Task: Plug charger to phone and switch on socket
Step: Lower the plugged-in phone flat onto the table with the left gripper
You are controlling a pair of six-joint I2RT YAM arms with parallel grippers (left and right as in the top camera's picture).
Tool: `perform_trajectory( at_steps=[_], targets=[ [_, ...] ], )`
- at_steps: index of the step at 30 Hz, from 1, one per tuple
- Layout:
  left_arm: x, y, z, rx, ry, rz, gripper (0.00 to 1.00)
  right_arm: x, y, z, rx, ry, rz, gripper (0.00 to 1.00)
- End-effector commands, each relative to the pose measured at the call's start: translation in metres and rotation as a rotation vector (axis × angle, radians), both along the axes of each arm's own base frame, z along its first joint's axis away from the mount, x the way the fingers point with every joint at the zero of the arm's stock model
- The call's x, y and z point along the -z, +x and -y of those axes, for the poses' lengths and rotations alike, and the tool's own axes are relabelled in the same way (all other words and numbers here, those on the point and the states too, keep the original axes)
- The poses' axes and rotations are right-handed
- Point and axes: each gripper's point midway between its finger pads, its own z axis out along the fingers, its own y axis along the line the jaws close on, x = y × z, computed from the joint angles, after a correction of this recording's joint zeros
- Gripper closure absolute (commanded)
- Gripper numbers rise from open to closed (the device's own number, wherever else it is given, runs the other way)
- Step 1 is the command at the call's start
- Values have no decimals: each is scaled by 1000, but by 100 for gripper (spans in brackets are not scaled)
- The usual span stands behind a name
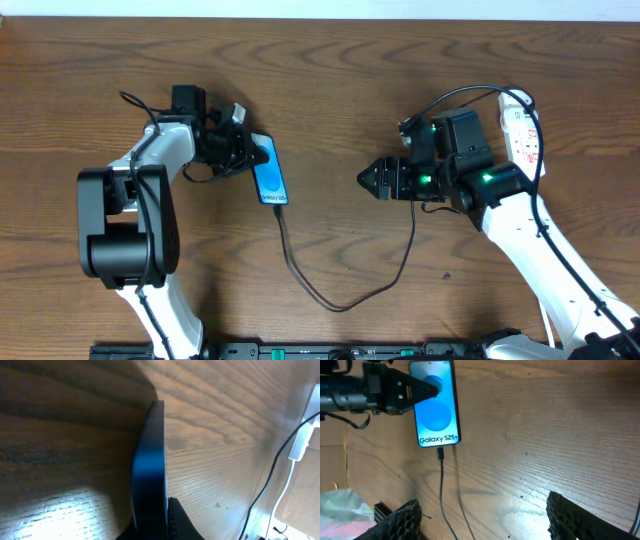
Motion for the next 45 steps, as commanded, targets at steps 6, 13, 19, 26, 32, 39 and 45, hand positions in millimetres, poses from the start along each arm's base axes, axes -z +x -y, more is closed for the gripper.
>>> perform_trajectory(
  at_steps=[6,13,19,26,32,39,45],
  targets=[
    [27,-8,-19,-3,128,-38,92,-2,1,-2,-17,-10,21,24],
    [27,-9,-20,-4,132,-41,78,-2,2,-1,-13,-15,24,24],
    [35,-9,-33,-22,220,-51,73,-2,2,-1,-11,-18,25,23],
    [39,-9,-50,-45,328,-61,68,-1,3,0,-9,-22,26,23],
    [31,-6,-73,-82,459,-55,63,-1,3,0,-11,-23,28,23],
    [20,-6,-89,-115,554,-40,43,-1,3,0,-9,-25,28,22],
    [20,-9,-95,-124,588,-54,41,-1,3,0,-9,-26,27,21]
  ],
)
